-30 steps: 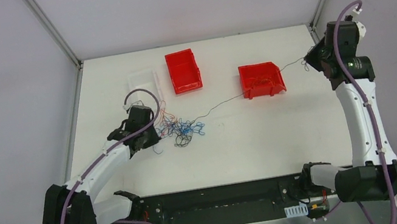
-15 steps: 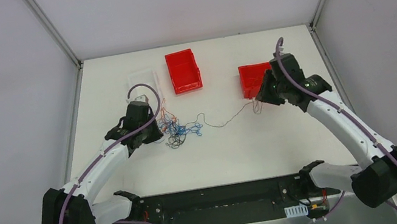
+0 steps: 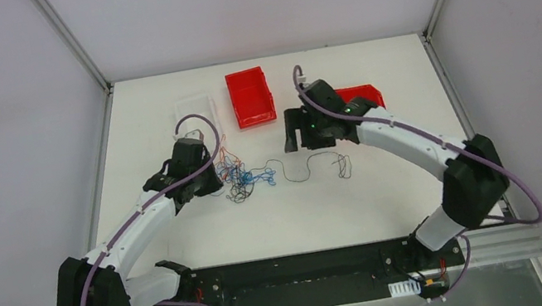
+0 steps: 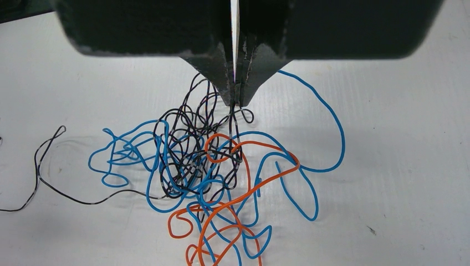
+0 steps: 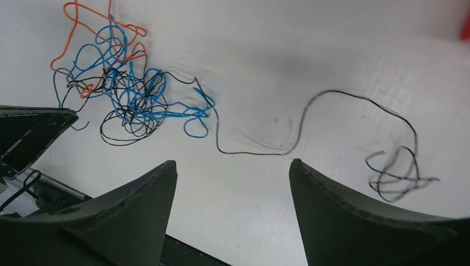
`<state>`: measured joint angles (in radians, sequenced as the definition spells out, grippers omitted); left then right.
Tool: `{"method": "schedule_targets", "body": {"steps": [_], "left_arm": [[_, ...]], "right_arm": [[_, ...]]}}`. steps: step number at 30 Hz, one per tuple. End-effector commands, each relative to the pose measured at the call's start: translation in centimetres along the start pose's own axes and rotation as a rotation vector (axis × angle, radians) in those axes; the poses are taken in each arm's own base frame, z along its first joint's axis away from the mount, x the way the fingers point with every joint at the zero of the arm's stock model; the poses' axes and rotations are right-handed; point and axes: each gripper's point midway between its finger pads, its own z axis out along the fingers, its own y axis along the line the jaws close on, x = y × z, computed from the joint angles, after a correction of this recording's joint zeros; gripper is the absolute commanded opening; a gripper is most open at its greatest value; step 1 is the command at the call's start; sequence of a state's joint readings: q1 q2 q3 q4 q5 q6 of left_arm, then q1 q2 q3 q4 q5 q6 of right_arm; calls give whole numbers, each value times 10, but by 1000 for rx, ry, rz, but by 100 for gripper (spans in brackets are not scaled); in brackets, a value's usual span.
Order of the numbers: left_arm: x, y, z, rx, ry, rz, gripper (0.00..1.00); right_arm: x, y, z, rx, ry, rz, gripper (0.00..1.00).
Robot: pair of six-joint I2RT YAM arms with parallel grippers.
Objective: Untangle the cables
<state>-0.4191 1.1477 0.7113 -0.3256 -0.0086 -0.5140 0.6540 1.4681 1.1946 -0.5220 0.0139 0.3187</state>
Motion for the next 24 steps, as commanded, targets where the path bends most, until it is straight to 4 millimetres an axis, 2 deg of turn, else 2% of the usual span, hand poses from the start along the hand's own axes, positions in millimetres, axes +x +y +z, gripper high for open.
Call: {"method": "schedule_targets", "body": {"steps": [1,5,7,9,12,17,18,19,22,24], "left_arm": [[-9,-5,-5,22,-40,16,0],[-12,-6,-7,26,-50,19,0],[-12,-6,-8,26,-52,18,7],[-11,-6,-8,29,-50,17,23],[-11,-8,-7,35,-42,17,56],[-13,-3,-3,-3,-50,-17,87],[-15,1,-4,-28,-66,-38,96],[-19,8,-5,-65,-98,-72,99],[-20,27,-10,-144,-172,-192,99],[-20,28,-11,-144,-192,-228,99]], "right_arm": [[-10,51,26,-185,75,-102,76],[-4,66,52,-237,139,-101,70],[0,66,64,-230,154,-98,67],[4,66,72,-234,172,-94,64],[17,67,84,-249,207,-85,63],[39,68,101,-301,238,-87,58],[41,67,103,-300,237,-90,54],[42,65,105,-294,228,-92,47],[40,59,103,-272,171,-79,20],[37,55,98,-264,123,-61,1]]}}
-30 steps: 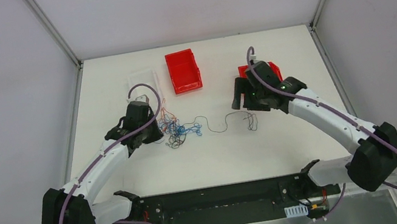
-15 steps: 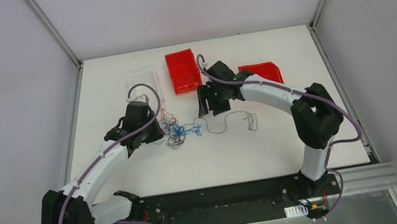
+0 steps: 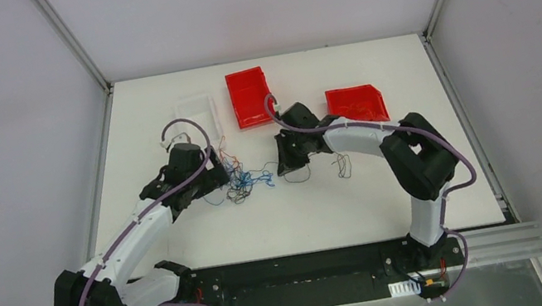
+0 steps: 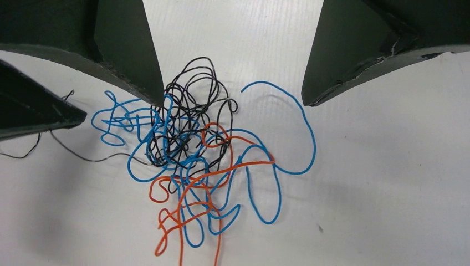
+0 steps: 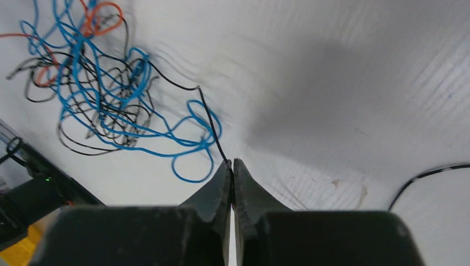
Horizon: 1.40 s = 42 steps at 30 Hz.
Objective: Untangle the cables
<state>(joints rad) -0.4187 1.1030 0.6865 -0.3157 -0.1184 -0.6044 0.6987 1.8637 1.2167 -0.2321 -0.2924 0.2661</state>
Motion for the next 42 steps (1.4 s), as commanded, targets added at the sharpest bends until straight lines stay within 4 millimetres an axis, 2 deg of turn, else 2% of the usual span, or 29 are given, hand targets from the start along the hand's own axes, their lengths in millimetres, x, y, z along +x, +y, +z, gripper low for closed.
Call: {"method": "schedule_targets", "body": {"steps": [1,4,5,6,12,21,27,33,35,38,42], "left_arm": [[-13,11,-5,-54,-105,-135,99],[-11,0,1,-22,-61,-113,99],[-9,-3,4,-14,-36,-104,99],[-8,-8,7,-4,-14,-96,99],[2,-25,25,19,100,-98,99],[13,-37,46,14,197,-125,99],[0,-50,41,53,174,-129,97],[-23,-55,17,90,62,-126,96],[-27,-55,13,96,43,-125,99],[-25,-59,15,97,54,-119,99],[-11,-70,33,84,125,-108,99]], "right_arm": [[-19,8,-17,-27,-165,2,0],[-19,7,-29,-30,-235,14,0],[-13,2,-32,-20,-240,22,0],[-17,6,-39,-33,-278,17,0],[-9,7,-56,-41,-311,18,0],[-1,10,-57,-48,-305,19,0],[-2,17,-53,-57,-308,9,0],[-2,18,-54,-55,-313,10,0],[-3,17,-54,-51,-318,10,0],[-3,17,-55,-50,-322,7,0],[-3,18,-54,-51,-322,5,0]]}}
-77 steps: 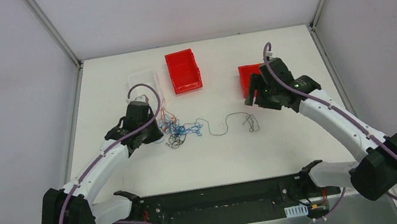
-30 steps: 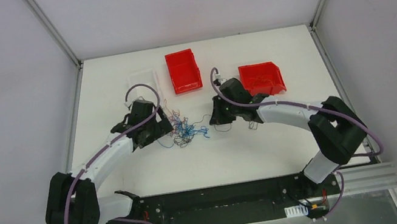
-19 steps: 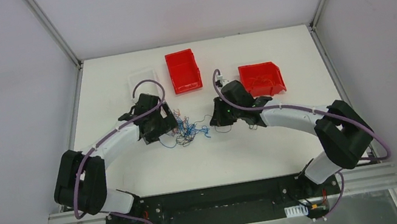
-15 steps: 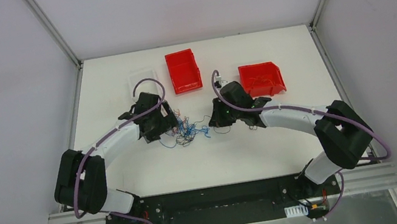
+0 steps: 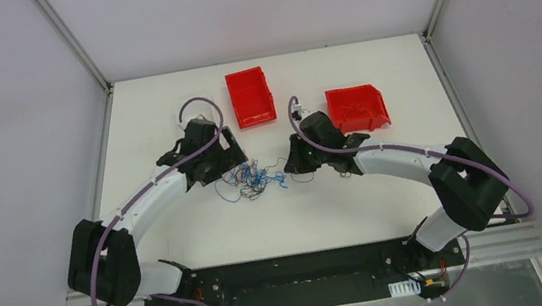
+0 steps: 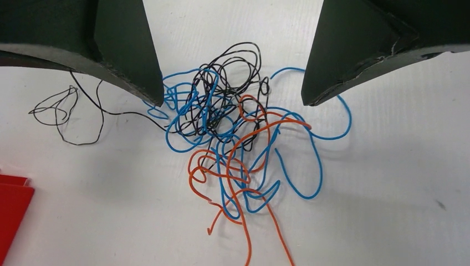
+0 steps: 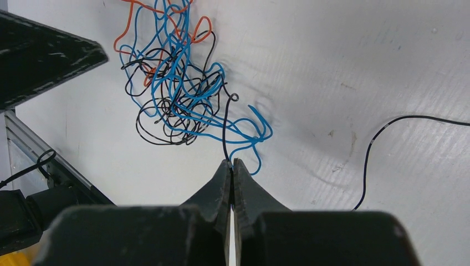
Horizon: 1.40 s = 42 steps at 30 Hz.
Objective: Untangle the cables
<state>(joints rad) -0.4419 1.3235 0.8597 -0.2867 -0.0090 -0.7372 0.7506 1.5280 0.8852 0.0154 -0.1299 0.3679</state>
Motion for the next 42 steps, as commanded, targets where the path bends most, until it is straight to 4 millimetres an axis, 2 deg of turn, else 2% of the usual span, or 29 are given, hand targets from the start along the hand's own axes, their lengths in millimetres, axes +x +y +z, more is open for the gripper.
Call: {"method": "schedule_targets", "body": {"steps": [1,3,6,8,11,13,15,16,19,25,29,32,37,39,42], "left_arm": [[9,-17,18,-9,50,10,99],[18,-22,28,-23,77,33,98],[27,-24,41,-40,114,57,91],[30,-20,48,-59,129,82,79],[30,-10,55,-84,144,111,49],[28,1,56,-103,148,99,28],[20,13,51,-119,131,83,13],[15,20,47,-130,115,76,7],[1,40,32,-183,47,49,0],[-20,74,-3,-268,-100,-33,0],[-35,108,-35,-402,-244,-175,0],[-39,120,-51,-423,-331,-254,0],[-43,127,-64,-444,-389,-281,0],[-43,139,-73,-509,-417,-321,0],[-42,155,-89,-582,-471,-372,0]], "right_arm": [[-15,11,-1,-24,-54,-2,0],[-14,12,-1,-23,-51,-3,0],[-14,10,-4,-18,-57,-2,0],[-15,9,-7,-9,-69,0,0],[-20,0,-14,44,-104,11,0],[-24,-17,-21,139,-140,16,0],[-28,-38,-33,250,-177,22,0],[-31,-49,-40,303,-201,30,0],[-36,-85,-62,448,-270,81,0],[-42,-158,-109,611,-374,318,0],[-43,-196,-140,668,-458,452,0],[-44,-211,-158,675,-511,521,0],[-48,-220,-175,685,-553,555,0],[-47,-231,-185,734,-569,590,0],[-42,-250,-198,754,-600,729,0]]}}
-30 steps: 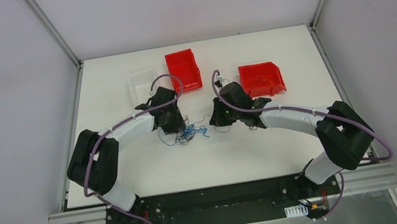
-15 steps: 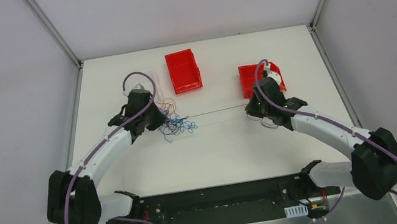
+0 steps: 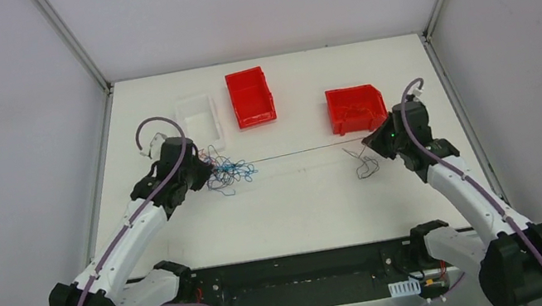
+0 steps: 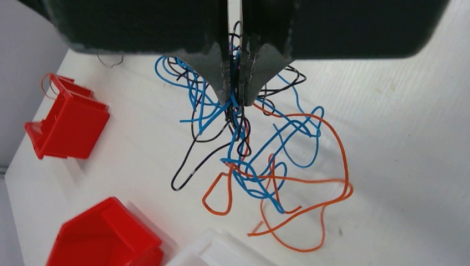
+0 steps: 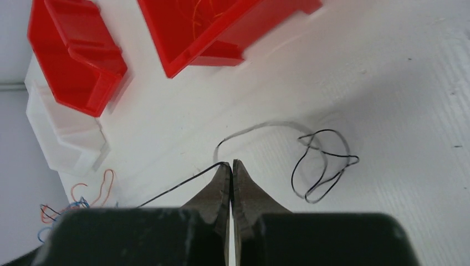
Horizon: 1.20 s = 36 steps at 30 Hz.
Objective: Untangle the cables
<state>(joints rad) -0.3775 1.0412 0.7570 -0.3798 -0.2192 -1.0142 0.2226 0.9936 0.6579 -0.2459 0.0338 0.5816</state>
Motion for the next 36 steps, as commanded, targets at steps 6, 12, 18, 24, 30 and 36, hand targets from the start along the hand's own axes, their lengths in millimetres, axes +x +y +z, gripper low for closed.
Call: {"method": "schedule_targets", "body": {"steps": [6,12,18,24,30,36], "left_arm": [[-70,113,-35,-463,-384,-5,0],[-85,137,-62,-535,-527,-113,0],[-71,111,-38,-456,-374,-18,0],[-44,52,-8,-255,-88,217,0],[-34,15,-7,-57,-24,290,0],[-4,-51,-22,322,101,363,4]], "right_arm": [[-65,-110,-17,368,-270,270,0],[-67,-123,-19,390,-295,323,0],[-56,-94,-4,220,-191,284,0],[-21,-15,3,-120,59,93,29],[23,48,2,-254,171,-165,64],[46,74,11,-298,215,-217,71]]}}
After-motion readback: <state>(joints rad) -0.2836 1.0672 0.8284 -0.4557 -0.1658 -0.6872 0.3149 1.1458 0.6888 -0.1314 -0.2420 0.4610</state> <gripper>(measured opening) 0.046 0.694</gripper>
